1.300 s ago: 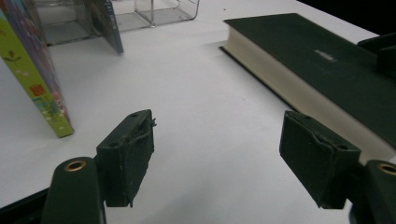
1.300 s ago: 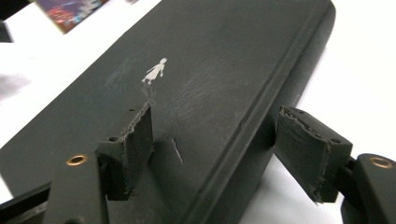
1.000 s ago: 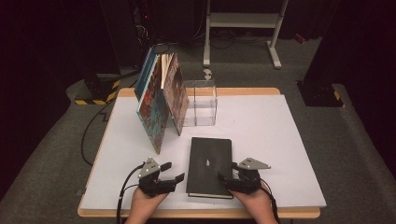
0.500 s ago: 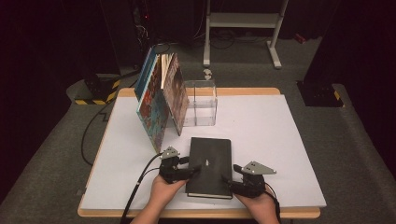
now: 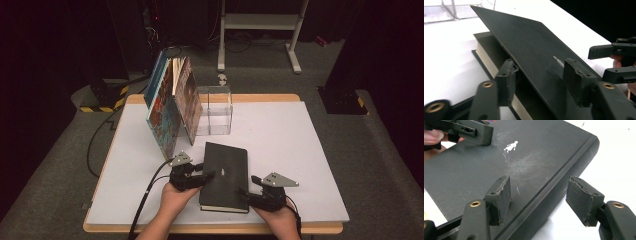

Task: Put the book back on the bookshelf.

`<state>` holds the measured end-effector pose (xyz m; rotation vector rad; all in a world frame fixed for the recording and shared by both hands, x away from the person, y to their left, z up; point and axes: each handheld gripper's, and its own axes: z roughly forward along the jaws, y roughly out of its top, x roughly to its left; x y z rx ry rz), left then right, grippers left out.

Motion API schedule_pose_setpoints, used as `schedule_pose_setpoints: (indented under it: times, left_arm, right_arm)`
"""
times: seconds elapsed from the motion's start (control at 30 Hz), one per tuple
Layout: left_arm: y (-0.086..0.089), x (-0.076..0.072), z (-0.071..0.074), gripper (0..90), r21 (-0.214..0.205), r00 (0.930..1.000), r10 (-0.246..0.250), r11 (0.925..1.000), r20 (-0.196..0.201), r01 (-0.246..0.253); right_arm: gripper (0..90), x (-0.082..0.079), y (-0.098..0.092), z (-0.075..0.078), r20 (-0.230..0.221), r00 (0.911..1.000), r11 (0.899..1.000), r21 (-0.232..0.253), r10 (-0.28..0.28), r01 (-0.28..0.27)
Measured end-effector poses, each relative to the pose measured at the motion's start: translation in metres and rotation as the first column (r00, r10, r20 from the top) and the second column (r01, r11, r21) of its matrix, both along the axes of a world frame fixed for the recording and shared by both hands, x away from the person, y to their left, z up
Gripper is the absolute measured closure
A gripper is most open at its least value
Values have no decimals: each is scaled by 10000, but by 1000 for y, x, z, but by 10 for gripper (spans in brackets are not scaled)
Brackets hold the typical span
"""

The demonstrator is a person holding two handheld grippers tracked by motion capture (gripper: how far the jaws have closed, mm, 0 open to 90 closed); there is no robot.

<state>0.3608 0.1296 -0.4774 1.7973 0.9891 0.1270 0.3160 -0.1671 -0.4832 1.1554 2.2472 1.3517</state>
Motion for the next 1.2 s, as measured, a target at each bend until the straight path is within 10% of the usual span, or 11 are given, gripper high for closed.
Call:
schedule_pose_setpoints:
  times: [0.77, 1.03, 1.2]
  left_arm:
    - [5, -2, -11, 451, -429, 9981, -599, 9973, -139, 592]
    - [5, -4, -8, 526, -938, 9962, -833, 9919, 265, 855]
    - [3, -9, -3, 568, -756, 9876, -1041, 9907, 1172, 1134]
  right_arm:
    - [281, 5, 9, -5, -361, 9992, 9996, 237, 162, -154]
    - [258, 10, 7, -4, -607, 9982, 9987, 500, -4, 34]
    - [215, 18, 7, -5, -1006, 9949, 9968, 789, -8, 88]
